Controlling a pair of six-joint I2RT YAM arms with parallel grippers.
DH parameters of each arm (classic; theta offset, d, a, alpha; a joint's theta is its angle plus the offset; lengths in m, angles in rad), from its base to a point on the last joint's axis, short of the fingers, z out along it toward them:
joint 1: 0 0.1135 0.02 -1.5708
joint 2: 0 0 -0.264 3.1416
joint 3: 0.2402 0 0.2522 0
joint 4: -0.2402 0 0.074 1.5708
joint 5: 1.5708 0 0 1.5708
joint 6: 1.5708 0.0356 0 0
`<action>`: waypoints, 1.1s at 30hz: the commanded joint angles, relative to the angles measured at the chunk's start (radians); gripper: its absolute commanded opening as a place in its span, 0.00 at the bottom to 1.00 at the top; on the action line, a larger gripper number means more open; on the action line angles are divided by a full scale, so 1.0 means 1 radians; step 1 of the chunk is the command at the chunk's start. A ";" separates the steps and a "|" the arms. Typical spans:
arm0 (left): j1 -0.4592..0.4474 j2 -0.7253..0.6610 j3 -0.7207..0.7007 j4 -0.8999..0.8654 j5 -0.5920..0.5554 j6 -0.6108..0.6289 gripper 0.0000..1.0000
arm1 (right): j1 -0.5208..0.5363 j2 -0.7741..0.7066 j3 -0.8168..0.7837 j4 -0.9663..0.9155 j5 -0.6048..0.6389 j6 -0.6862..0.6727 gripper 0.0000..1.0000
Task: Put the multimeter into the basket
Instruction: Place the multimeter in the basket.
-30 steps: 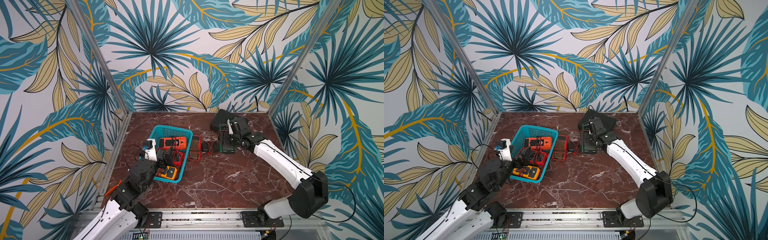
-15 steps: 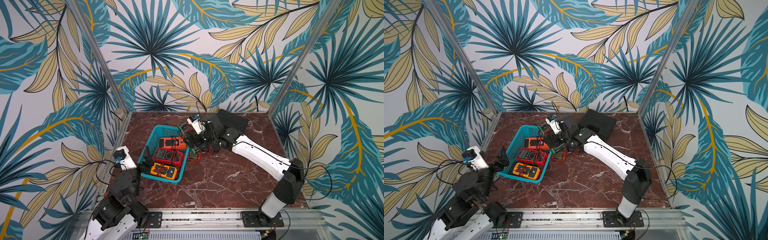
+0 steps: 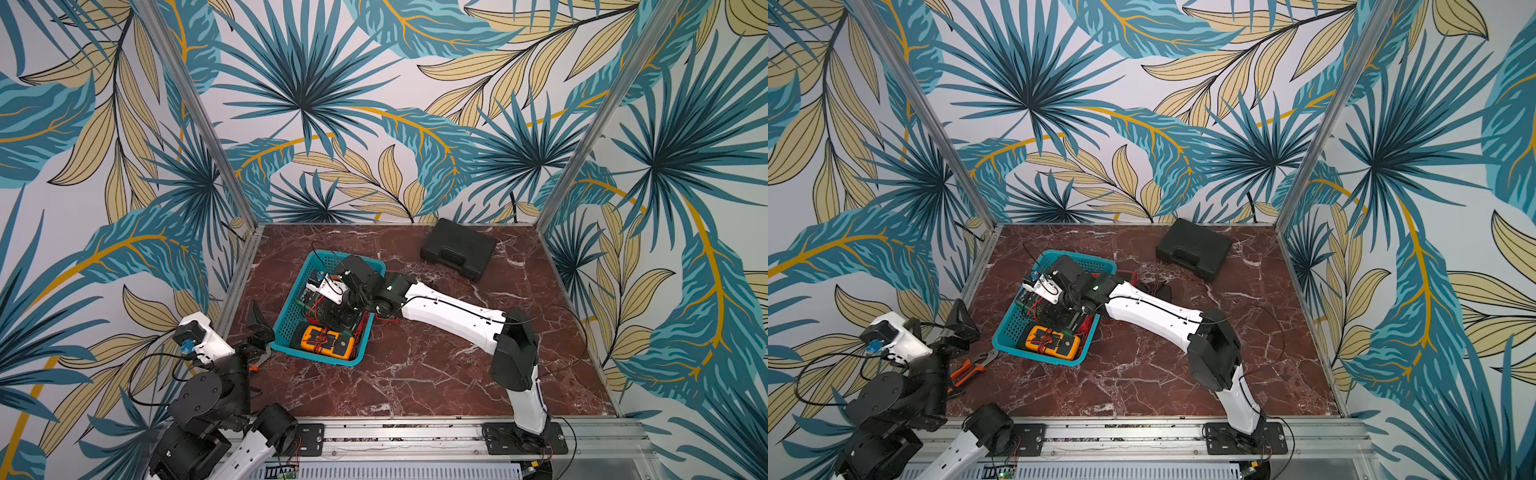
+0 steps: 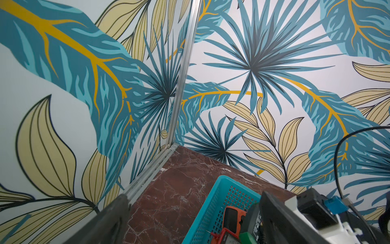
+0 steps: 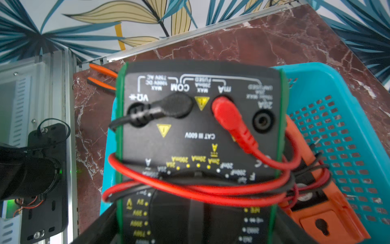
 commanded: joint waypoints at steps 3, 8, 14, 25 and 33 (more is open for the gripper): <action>-0.001 -0.032 0.029 -0.058 -0.020 0.002 1.00 | 0.039 0.043 0.069 -0.047 0.033 -0.081 0.20; -0.002 -0.032 0.023 -0.066 -0.022 -0.003 1.00 | 0.066 0.089 0.104 -0.073 0.028 -0.081 0.20; -0.003 -0.033 0.021 -0.074 -0.017 -0.013 1.00 | 0.072 0.124 0.107 -0.083 0.037 -0.066 0.20; -0.002 -0.032 0.007 -0.074 -0.004 -0.027 1.00 | 0.072 0.180 0.085 -0.081 0.192 -0.080 0.20; -0.002 -0.032 0.006 -0.070 -0.004 -0.025 1.00 | 0.072 0.185 0.065 -0.091 0.132 -0.064 0.29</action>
